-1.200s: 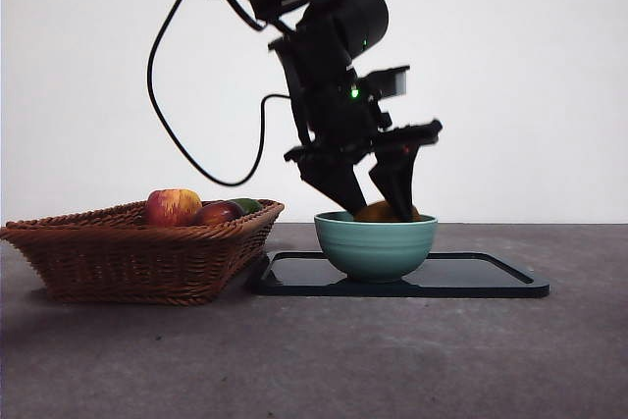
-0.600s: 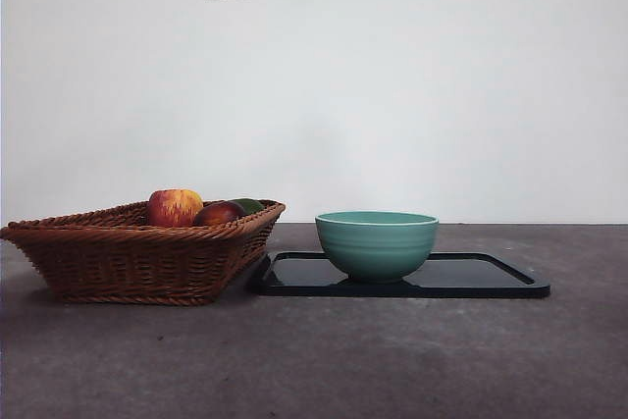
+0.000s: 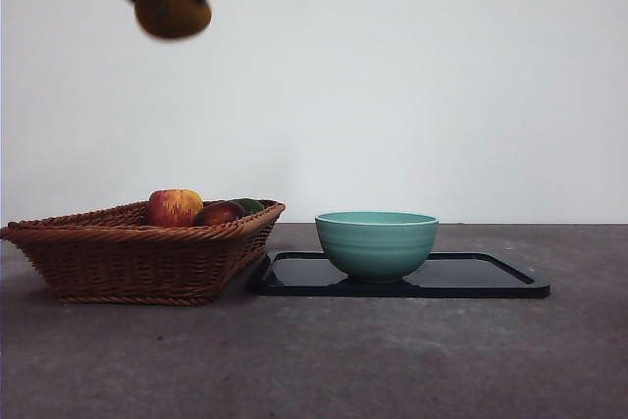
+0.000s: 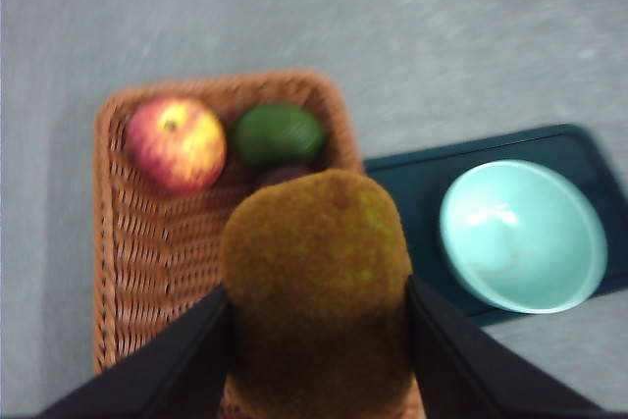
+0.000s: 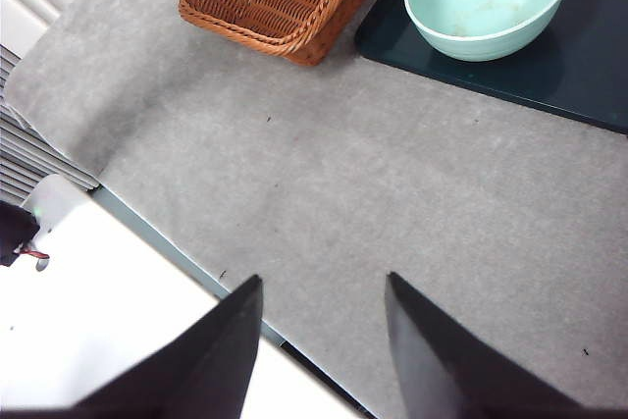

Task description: Pick up the wifruite, put it on the bowl, pick up the plate, put it on desk

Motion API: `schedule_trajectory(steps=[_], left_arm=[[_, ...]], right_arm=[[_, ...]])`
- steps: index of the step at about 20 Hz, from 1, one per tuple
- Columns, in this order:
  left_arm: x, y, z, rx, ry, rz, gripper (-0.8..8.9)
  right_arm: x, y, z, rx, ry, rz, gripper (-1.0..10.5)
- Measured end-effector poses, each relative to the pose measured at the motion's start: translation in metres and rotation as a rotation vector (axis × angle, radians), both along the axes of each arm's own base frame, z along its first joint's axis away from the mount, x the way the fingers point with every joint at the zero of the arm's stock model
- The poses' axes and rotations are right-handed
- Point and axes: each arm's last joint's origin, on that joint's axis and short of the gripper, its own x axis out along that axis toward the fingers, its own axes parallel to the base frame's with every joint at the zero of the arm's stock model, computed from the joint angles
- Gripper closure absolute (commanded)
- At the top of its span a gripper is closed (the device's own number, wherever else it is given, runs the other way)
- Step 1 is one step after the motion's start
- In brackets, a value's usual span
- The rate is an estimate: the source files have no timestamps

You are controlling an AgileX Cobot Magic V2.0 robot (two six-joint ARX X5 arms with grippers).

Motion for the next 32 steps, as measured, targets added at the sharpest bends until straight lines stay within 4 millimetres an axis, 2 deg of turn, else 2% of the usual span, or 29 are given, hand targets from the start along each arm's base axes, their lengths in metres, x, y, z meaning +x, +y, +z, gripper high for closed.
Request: schedule_trajectory(steps=[5, 10, 12, 15, 21, 23, 25, 26, 32], left_arm=[[0.008, 0.006, -0.053, 0.007, 0.038, 0.042, 6.37], [0.011, 0.021, -0.101, -0.028, 0.102, 0.042, 6.37], [0.014, 0.028, -0.11, -0.053, 0.125, 0.042, 6.37], [0.03, 0.035, -0.122, -0.107, 0.156, 0.031, 6.37], [0.05, 0.031, -0.162, -0.044, 0.251, 0.001, 6.27], [0.052, 0.03, -0.167, -0.035, 0.264, -0.003, 6.2], [0.052, 0.03, -0.167, -0.03, 0.26, -0.009, 5.12], [0.052, 0.03, -0.167, -0.027, 0.259, -0.012, 4.91], [0.05, 0.031, -0.163, -0.036, 0.246, -0.02, 4.91]], right_arm=[[0.0, 0.0, 0.0, -0.001, 0.0, -0.001, 7.5], [0.0, 0.0, 0.0, -0.011, -0.007, -0.017, 7.5], [0.0, 0.0, 0.0, -0.012, -0.007, -0.017, 7.5], [0.0, 0.0, 0.0, -0.011, -0.008, -0.017, 7.5], [0.001, 0.0, 0.001, -0.007, -0.015, -0.018, 7.5], [0.001, 0.0, 0.001, -0.006, -0.018, -0.018, 7.5], [0.001, 0.0, 0.001, -0.003, -0.022, -0.018, 7.5], [0.002, 0.0, 0.002, 0.004, -0.032, -0.018, 7.5], [0.002, 0.001, 0.003, 0.009, -0.039, -0.019, 7.5]])
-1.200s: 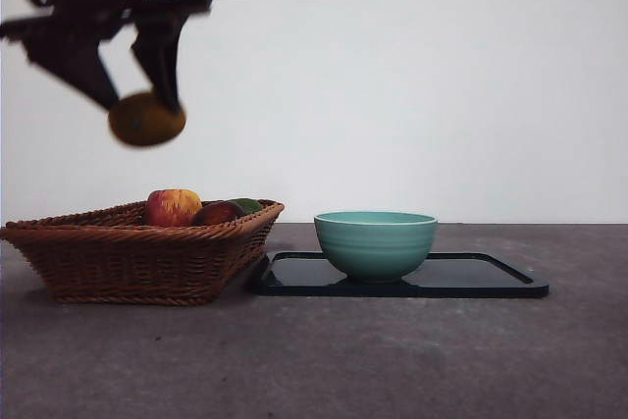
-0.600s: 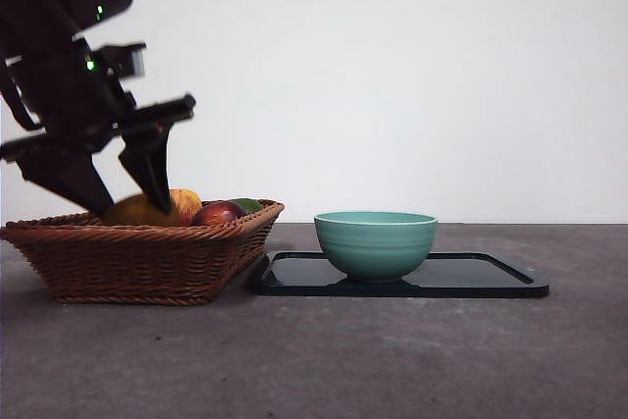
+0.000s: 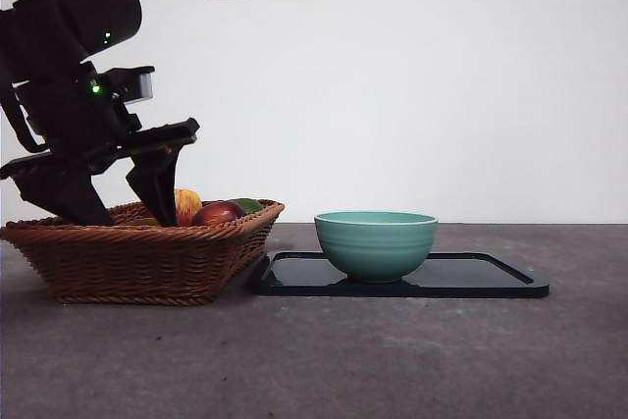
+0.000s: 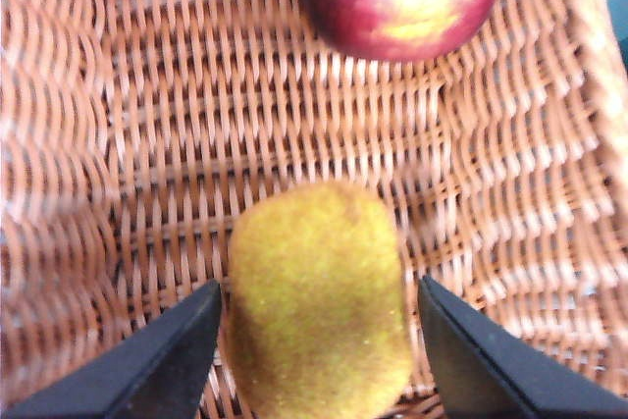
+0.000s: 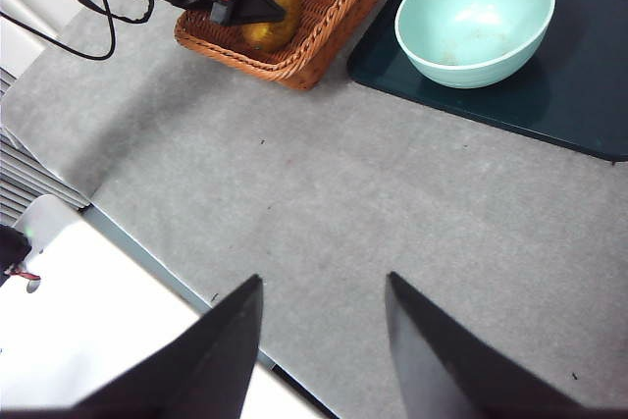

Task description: Pick up the wifruite, put it on the bowl, pick up the plate, put it on desk

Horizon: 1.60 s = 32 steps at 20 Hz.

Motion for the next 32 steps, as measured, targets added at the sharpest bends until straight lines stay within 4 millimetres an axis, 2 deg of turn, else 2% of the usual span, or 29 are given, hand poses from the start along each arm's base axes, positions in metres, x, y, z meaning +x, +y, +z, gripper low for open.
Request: schedule_trajectory(steps=[4, 9, 13, 19, 21, 32], left_arm=[[-0.018, 0.006, 0.038, -0.058, -0.092, -0.022, 4.92], [-0.062, 0.015, 0.082, -0.207, -0.099, -0.213, 4.93], [-0.096, 0.024, 0.104, -0.267, -0.104, -0.314, 4.97], [-0.138, 0.036, 0.122, -0.332, -0.098, -0.433, 4.98], [-0.145, 0.038, 0.125, -0.323, -0.113, -0.452, 4.98], [-0.148, 0.039, 0.126, -0.318, -0.122, -0.461, 4.98]], right_arm=[[0.0, 0.0, 0.0, 0.0, 0.0, -0.001, 7.5], [0.001, -0.001, 0.0, -0.014, -0.009, -0.024, 7.5], [0.001, -0.001, 0.0, -0.025, -0.016, -0.042, 7.5], [0.001, -0.001, 0.0, -0.023, -0.014, -0.044, 7.5], [0.001, -0.001, 0.0, -0.021, -0.011, -0.047, 7.5], [0.002, 0.0, 0.001, 0.009, 0.007, -0.076, 7.3]])
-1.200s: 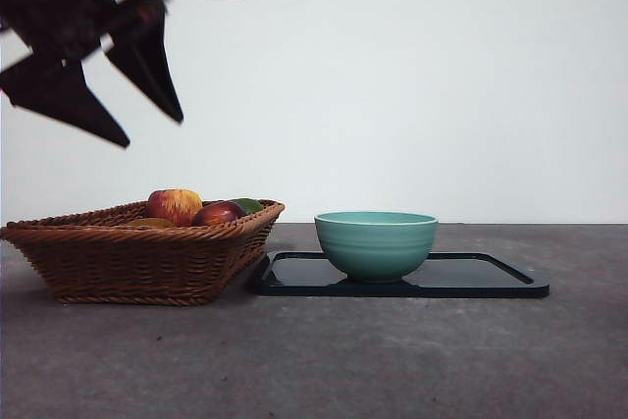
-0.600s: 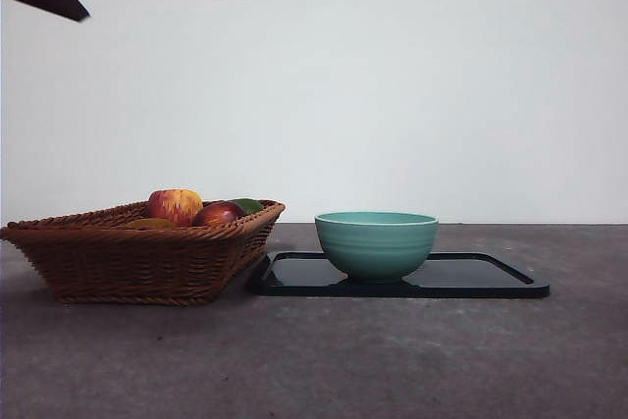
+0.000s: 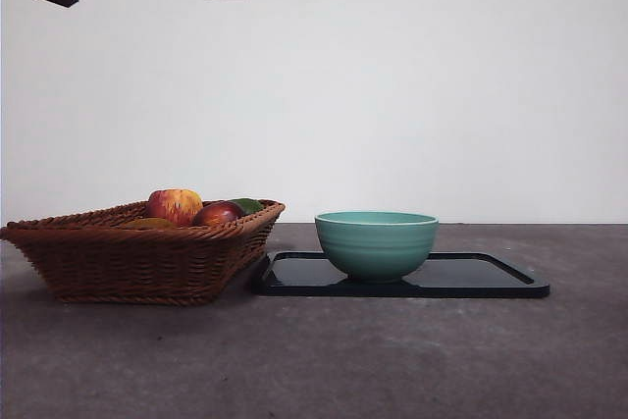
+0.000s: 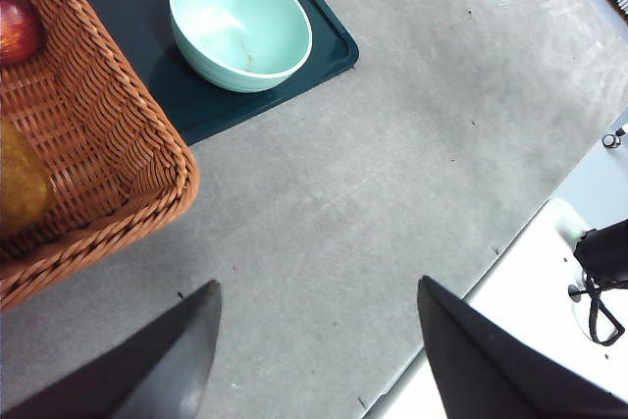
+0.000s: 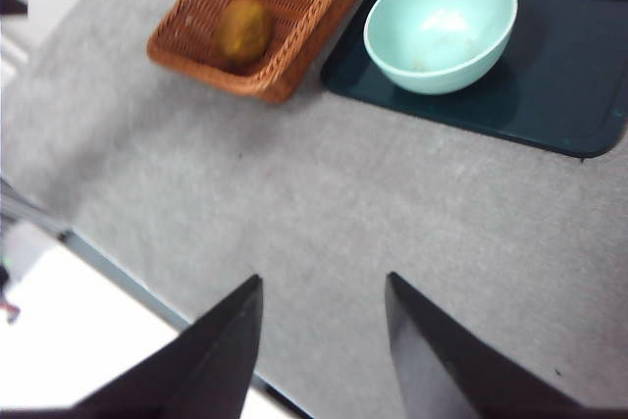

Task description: Pick up the wifruite, put it on the bowl, pick up the plate, put it on desk

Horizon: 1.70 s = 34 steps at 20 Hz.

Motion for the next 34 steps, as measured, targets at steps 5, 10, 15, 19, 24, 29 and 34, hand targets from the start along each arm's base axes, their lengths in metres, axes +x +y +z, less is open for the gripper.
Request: schedule_trajectory(steps=[5, 10, 15, 19, 24, 29, 34], left_arm=[[0.0, 0.0, 0.0, 0.0, -0.001, 0.0, 4.98], [0.0, 0.0, 0.0, 0.0, -0.001, 0.0, 4.97], [0.0, 0.0, 0.0, 0.0, -0.001, 0.0, 4.98], [0.0, 0.0, 0.0, 0.0, -0.001, -0.001, 4.97], [0.0, 0.0, 0.0, 0.002, -0.005, -0.004, 4.97], [0.0, 0.0, 0.0, 0.003, -0.005, -0.004, 4.98], [0.0, 0.0, 0.0, 0.003, -0.005, -0.004, 4.98]], right_arm=[[0.024, 0.014, 0.004, 0.039, 0.011, -0.059, 6.7], [0.078, 0.036, 0.015, -0.025, 0.075, -0.123, 6.7], [0.147, 0.049, 0.024, -0.113, 0.119, -0.173, 6.7], [0.194, 0.055, 0.015, -0.17, 0.162, -0.187, 6.7], [0.233, 0.066, -0.014, -0.223, 0.208, -0.172, 6.7], [0.262, 0.076, -0.054, -0.252, 0.25, -0.16, 6.7], [0.279, 0.083, -0.086, -0.276, 0.299, -0.155, 6.7]])
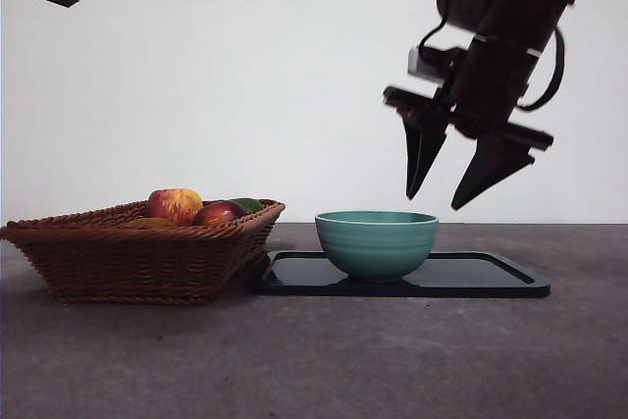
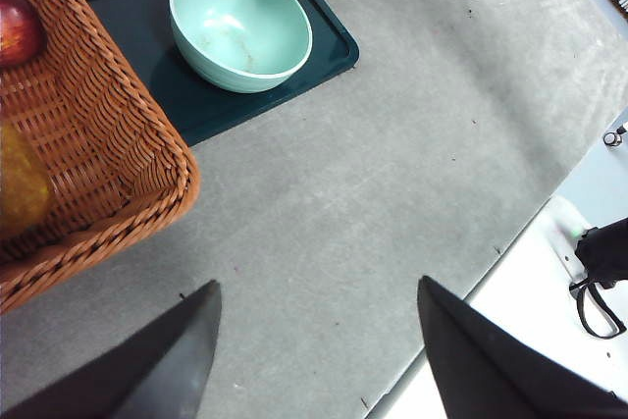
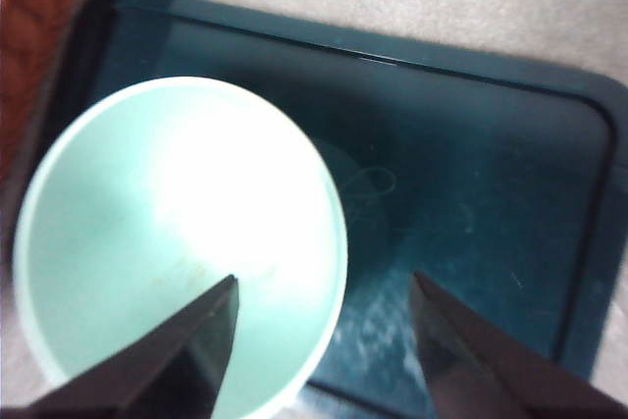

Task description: Pick up the wifruite, put it on the bowl, pick up the plate, put it on desk

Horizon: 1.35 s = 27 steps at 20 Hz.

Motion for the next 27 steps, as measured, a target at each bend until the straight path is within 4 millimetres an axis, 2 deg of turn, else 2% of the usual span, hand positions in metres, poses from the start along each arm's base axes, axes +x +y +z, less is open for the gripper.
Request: schedule_trajectory(steps=[6, 9, 13, 21, 24, 27], left_arm=[[0.0, 0.0, 0.0, 0.001, 0.001, 0.0, 4.98], [0.0, 0.0, 0.0, 0.0, 0.001, 0.0, 4.98], [0.0, 0.0, 0.0, 0.0, 0.001, 0.0, 4.98], [0.0, 0.0, 0.0, 0.001, 0.001, 0.0, 4.98], [0.0, 0.0, 0.0, 0.0, 0.001, 0.0, 4.98], [0.0, 0.0, 0.0, 0.0, 0.001, 0.0, 4.98]], right_arm=[[0.009, 0.003, -0.019, -0.007, 0.02, 0.0, 6.7], [0.012, 0.004, -0.027, -0.011, 0.03, 0.0, 7.7], [0.014, 0.005, -0.026, -0.003, 0.006, 0.0, 9.2], [0.015, 0.005, -0.025, 0.0, -0.002, 0.0, 9.4], [0.009, 0.003, -0.007, 0.013, -0.04, 0.001, 9.4], [-0.008, -0.002, 0.031, 0.04, -0.119, 0.005, 9.4]])
